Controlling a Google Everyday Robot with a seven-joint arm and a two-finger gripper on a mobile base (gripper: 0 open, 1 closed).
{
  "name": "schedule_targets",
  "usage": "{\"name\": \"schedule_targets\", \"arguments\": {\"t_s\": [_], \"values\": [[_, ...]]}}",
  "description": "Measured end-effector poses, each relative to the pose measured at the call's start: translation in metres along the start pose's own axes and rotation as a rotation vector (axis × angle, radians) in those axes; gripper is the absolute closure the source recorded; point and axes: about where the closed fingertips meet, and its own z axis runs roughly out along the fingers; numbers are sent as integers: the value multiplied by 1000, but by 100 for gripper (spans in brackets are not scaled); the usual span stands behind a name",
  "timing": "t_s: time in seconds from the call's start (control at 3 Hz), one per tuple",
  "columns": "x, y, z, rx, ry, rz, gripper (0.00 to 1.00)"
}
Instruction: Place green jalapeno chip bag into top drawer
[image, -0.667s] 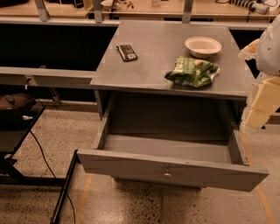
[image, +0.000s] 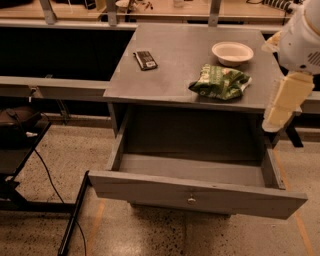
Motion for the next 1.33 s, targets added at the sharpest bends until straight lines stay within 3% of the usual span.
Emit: {"name": "schedule_targets", "arguments": {"t_s": [0.33,0.67,1.0,1.33], "values": [[-20,-61,23,115,15,-50,0],[-36,-113,51,209,-26,-50,0],[-49,-150,109,230,-127,10,0],[-54,-158,143,213,-183,66,0]]}}
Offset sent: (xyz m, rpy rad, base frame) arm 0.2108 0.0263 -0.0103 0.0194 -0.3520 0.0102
